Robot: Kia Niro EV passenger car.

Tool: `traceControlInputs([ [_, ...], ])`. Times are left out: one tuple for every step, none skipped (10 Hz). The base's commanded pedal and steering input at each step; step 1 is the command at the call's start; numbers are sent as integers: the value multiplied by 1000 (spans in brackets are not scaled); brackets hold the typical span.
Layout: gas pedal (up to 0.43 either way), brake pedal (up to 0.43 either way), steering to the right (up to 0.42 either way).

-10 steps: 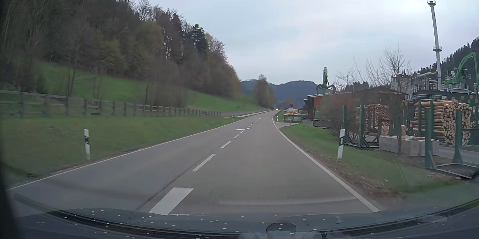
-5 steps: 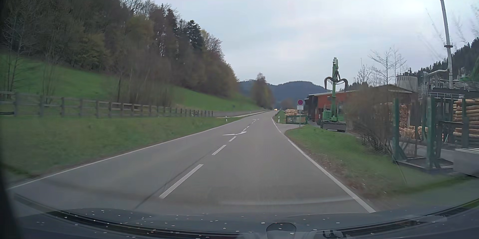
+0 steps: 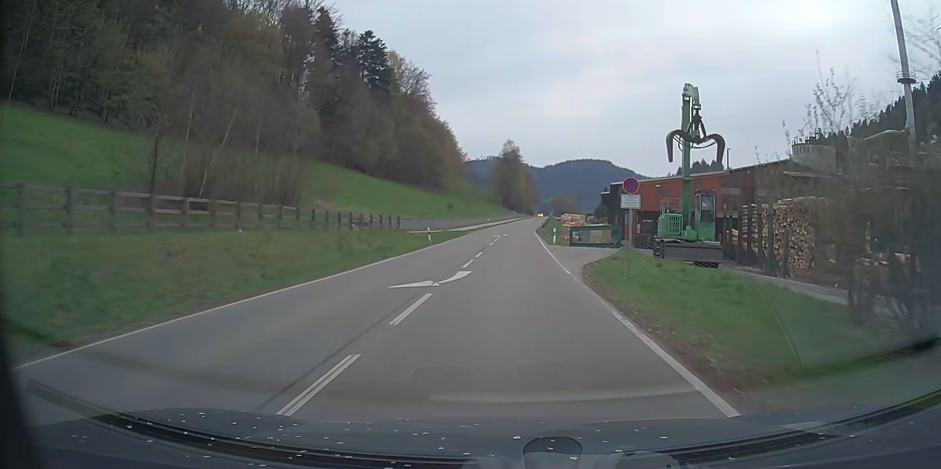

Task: Follow the waypoints while adhering to traffic rules and regulations

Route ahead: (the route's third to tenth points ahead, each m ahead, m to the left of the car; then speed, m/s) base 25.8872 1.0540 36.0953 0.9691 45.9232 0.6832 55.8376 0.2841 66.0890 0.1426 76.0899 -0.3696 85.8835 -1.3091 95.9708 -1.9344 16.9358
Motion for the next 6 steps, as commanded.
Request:
traceControlInputs([
  [150,0,3],
  [150,0,3],
  [150,0,3],
  [150,0,3],
  [150,0,4],
  [150,0,4],
])
